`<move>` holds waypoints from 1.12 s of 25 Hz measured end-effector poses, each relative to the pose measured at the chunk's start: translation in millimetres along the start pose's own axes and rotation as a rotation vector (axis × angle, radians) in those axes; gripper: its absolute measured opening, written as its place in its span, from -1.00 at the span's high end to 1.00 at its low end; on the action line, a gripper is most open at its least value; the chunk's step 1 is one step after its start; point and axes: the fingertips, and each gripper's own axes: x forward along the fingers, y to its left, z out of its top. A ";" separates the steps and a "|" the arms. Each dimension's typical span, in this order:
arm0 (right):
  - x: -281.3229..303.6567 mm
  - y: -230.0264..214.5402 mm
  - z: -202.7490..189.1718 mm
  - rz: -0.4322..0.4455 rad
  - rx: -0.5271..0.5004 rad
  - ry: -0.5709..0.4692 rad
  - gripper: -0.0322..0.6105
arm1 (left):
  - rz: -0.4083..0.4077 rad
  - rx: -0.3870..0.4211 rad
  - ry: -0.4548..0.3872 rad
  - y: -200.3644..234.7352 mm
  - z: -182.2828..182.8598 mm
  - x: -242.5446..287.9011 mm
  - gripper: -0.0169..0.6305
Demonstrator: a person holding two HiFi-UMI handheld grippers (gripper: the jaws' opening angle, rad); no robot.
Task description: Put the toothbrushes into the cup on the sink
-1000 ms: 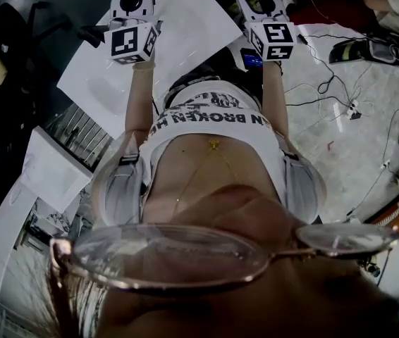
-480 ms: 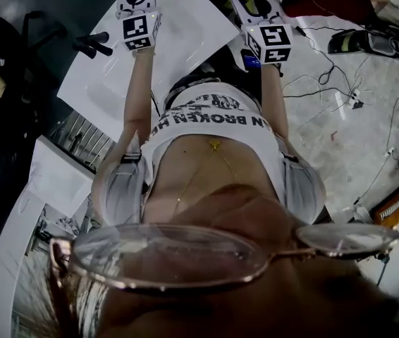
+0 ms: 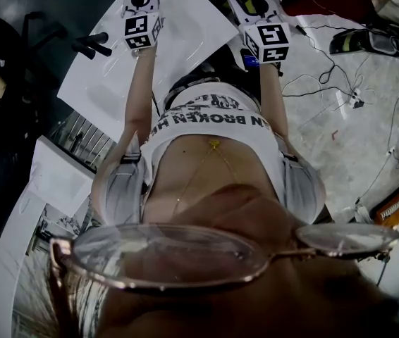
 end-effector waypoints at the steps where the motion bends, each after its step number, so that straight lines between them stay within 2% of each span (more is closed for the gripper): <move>1: -0.1 0.4 0.0 0.001 0.000 0.000 0.40 | -0.005 -0.004 -0.003 -1.1 0.7 -0.2 0.89; 5: 0.6 2.2 -1.5 0.009 -0.004 0.000 0.40 | -0.001 -0.009 -0.019 -4.1 2.8 -3.0 0.86; 8: 2.5 4.8 -2.6 0.020 -0.006 0.002 0.40 | -0.002 -0.028 -0.021 -6.2 3.1 -5.4 0.65; 12: 5.5 8.0 -1.4 0.035 -0.011 0.002 0.40 | 0.004 -0.051 -0.024 -7.4 2.1 -11.0 0.49; 16: 8.9 11.5 -2.0 0.058 -0.018 0.008 0.40 | 0.013 -0.077 -0.015 -8.3 -3.4 -17.8 0.42; 21: 11.6 18.0 0.8 0.093 -0.024 0.004 0.41 | 0.034 -0.111 -0.018 -9.8 -1.3 -30.2 0.41; 24: 13.1 23.4 2.9 0.122 -0.029 0.000 0.54 | 0.047 -0.131 -0.047 -13.0 5.8 -38.5 0.45; 28: 17.2 32.1 5.0 0.156 -0.036 -0.003 0.71 | 0.044 -0.166 -0.080 -20.1 15.1 -49.7 0.70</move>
